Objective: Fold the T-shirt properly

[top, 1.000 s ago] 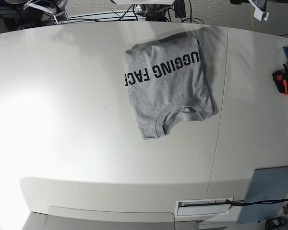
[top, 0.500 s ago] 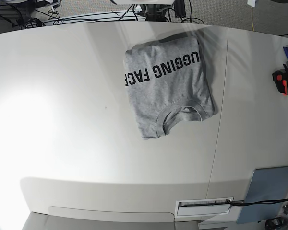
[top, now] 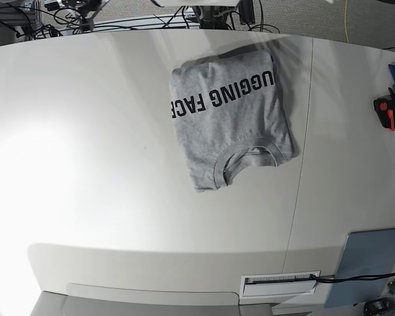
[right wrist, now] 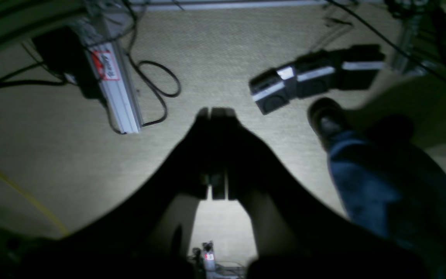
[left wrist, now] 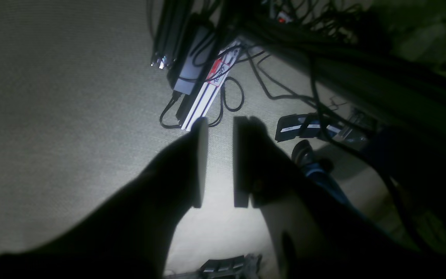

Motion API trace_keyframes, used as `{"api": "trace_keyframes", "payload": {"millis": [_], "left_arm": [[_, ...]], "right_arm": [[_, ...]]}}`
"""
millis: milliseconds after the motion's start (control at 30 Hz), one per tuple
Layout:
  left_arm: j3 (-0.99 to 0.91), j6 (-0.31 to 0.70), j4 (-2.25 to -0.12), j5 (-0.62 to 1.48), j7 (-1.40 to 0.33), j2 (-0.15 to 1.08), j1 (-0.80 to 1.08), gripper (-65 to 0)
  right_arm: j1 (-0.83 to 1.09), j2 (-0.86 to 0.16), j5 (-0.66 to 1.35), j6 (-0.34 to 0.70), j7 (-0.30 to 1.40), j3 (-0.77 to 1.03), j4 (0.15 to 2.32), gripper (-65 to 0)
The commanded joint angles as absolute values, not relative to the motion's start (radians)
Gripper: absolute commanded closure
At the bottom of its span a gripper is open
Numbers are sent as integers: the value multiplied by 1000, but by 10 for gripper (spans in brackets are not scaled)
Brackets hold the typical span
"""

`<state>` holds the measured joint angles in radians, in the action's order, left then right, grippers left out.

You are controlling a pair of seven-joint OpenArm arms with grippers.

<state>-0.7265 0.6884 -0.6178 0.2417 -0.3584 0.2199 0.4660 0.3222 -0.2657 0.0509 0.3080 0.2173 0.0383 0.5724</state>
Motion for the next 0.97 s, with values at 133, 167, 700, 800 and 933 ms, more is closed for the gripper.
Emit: {"api": "trace_keyframes", "payload": {"millis": [133, 167, 700, 800, 933], "left_arm": [[-650, 698, -500, 94, -308, 234, 375, -129], [-610, 695, -488, 64, -272, 233, 365, -130], [-278, 310, -480, -60, -107, 146, 296, -130], [-278, 310, -480, -60, -105, 133, 290, -130], [-278, 310, -480, -60, -105, 135, 291, -130]], "right_arm": [[294, -239, 26, 310, 206, 40, 521, 0], [293, -237, 26, 310, 203, 40, 522, 0], [282, -207, -29, 307, 157, 40, 522, 0], [282, -197, -54, 307, 156, 40, 522, 0], [282, -198, -54, 307, 155, 40, 522, 0]]}}
